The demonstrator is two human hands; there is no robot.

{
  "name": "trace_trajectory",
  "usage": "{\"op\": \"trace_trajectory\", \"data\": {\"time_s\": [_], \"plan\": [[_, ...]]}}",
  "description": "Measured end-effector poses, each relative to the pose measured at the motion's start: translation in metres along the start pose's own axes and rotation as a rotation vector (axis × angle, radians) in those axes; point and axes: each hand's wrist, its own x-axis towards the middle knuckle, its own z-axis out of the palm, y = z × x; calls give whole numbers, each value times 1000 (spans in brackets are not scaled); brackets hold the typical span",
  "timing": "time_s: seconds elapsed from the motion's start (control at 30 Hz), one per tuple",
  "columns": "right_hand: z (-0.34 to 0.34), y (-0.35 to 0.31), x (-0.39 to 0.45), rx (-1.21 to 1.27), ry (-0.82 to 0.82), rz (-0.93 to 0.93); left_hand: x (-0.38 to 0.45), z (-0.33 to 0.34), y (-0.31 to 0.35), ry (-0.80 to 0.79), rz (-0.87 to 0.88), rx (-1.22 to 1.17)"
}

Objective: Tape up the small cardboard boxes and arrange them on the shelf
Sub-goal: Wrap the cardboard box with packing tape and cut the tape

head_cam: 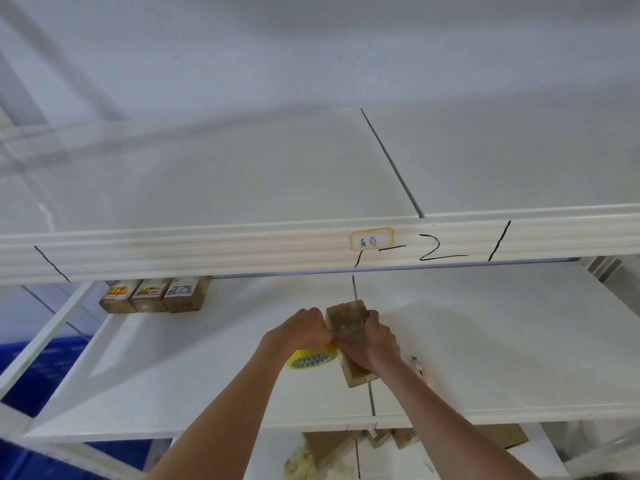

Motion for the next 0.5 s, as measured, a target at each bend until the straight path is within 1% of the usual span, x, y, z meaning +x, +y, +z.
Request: {"op": "trace_trajectory", "data": {"time_s": [0.07,0.13,0.2,0.27,0.37,0.5], "plan": [[1,-1,-1,-18,40,4,1,0,2,-5,-26,8],[3,0,1,-39,42,3,2,0,3,2,-34,30],[3,3,6,14,-27,13,3,0,4,13,-28,44],[2,11,11,156,-118,50,4,-1,2,11,-14,39],[1,25,17,284,-192,97,2,-4,-4,-26,-14,5],[-2,41,21,527,-366,147,-5,-15,-6,-51,-11,-55]]}}
